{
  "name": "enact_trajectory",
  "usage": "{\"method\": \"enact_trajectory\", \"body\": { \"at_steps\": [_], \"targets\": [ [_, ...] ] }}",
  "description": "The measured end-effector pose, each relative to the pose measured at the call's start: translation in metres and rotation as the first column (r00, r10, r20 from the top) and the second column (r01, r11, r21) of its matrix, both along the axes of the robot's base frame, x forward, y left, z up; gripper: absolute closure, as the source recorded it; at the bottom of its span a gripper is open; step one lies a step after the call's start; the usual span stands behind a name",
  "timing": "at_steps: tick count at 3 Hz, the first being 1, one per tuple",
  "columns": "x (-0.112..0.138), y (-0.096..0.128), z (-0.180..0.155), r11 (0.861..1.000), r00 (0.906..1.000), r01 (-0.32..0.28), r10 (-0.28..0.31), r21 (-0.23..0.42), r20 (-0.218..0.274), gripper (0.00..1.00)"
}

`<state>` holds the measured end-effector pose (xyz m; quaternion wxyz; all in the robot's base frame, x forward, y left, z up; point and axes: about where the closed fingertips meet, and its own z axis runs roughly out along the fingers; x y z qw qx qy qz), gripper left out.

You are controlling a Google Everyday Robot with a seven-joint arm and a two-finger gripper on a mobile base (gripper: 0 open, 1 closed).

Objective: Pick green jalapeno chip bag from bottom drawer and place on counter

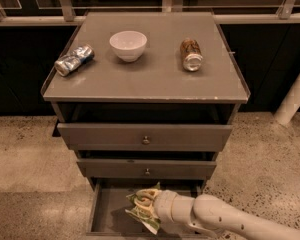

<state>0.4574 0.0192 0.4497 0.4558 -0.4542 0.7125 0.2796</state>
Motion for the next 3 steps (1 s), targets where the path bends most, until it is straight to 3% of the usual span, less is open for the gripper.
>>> {"method": "enact_trajectory", "body": {
  "at_steps": [1,2,3],
  "targets": [
    [0.004,0.007,0.075,0.999,0.9930,-0.029,0.034,-0.045,0.113,1.00],
    [0.010,0.024,0.152,0.993,0.9636,-0.059,0.084,-0.103,0.254,1.00],
    [0.010,0.024,0.152,0.993,0.9636,-0.059,0.084,-0.103,0.254,1.00]
  ]
}}
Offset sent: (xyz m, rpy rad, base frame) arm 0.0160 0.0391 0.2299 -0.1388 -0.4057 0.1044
